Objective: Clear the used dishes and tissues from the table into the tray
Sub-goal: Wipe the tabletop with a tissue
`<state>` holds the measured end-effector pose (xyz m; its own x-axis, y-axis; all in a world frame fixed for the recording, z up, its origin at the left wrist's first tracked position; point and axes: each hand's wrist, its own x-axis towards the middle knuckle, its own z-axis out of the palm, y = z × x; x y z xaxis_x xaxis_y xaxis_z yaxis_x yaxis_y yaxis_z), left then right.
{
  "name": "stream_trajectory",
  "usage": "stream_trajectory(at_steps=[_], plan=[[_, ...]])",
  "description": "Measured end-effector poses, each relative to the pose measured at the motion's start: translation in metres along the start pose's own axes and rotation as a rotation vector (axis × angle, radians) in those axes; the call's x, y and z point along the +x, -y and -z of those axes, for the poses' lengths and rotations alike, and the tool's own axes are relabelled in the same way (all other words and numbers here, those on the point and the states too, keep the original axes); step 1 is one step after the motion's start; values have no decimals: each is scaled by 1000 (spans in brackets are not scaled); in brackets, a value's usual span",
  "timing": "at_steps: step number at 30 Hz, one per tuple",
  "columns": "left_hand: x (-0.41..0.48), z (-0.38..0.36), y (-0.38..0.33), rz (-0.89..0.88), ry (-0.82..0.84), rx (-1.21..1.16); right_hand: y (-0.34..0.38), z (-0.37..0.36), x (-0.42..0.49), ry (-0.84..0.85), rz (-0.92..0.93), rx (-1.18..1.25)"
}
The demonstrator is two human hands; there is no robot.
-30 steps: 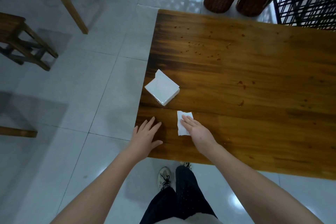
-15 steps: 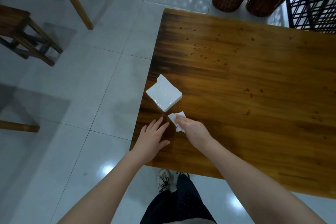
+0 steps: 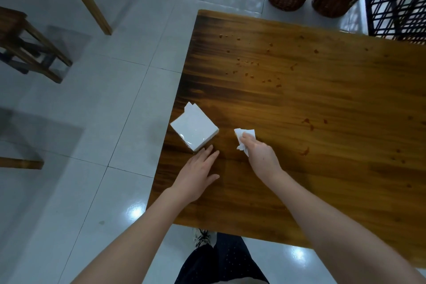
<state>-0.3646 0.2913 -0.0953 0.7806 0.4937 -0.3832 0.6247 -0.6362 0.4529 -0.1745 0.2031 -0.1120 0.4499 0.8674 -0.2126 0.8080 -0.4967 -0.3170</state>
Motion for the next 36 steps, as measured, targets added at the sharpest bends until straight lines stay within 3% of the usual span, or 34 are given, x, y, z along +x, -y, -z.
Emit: stream_trajectory(at_steps=[5, 8, 12, 16, 18, 24, 31, 36], plan=[[16, 1, -15, -11, -4, -25, -33, 12, -7, 107, 261, -29], [29, 4, -26, -19, -17, -53, -53, 25, 2, 103, 284, -35], [51, 13, -41, -61, -25, -90, -79, 44, 25, 54, 204, 17], [81, 27, -56, -56, 4, -99, -70, 42, 56, -34, -113, 83], [95, 36, -61, -46, 7, -87, -57, 36, 65, -60, -176, 148], [131, 77, -55, -22, -98, 52, -81, 50, 88, 33, 90, 8], [150, 113, -7, 101, -99, 181, -63, 52, 114, -26, 12, 110], [152, 122, 27, 165, -52, 188, -12, 38, 116, 48, 169, 155]])
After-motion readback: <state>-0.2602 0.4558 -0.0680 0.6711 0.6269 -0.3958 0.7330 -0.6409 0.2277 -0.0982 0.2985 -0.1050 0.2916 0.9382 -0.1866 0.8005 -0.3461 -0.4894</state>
